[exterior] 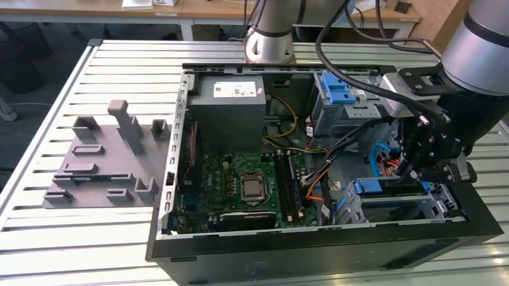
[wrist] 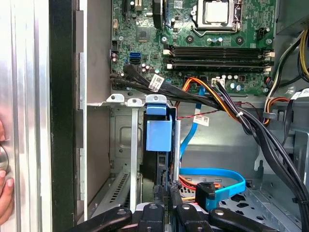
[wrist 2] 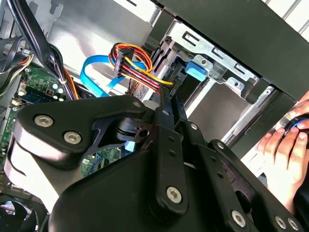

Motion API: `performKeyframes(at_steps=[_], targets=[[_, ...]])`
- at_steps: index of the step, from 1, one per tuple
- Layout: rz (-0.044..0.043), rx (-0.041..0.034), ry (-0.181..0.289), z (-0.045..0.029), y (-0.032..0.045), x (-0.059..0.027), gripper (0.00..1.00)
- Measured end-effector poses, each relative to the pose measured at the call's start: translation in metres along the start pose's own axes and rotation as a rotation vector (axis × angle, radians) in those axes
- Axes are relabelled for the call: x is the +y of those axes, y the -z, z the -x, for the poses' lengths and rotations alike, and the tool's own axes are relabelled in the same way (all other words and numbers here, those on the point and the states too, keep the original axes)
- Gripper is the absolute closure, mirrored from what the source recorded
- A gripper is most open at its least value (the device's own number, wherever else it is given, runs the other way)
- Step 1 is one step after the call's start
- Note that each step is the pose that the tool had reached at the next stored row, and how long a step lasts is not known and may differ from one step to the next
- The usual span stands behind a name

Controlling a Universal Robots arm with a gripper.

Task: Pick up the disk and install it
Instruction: 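Insert the first disk wire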

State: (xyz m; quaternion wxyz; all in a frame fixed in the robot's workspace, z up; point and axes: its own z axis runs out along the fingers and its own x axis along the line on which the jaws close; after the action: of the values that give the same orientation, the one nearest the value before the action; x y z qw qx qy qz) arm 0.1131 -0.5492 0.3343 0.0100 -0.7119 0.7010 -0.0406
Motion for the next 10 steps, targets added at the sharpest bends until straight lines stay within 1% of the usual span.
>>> performKeyframes(at_steps=[10], targets=[[0.0, 0.0001, 0.0, -0.0003, -0.0017, 0.0002, 0.84]])
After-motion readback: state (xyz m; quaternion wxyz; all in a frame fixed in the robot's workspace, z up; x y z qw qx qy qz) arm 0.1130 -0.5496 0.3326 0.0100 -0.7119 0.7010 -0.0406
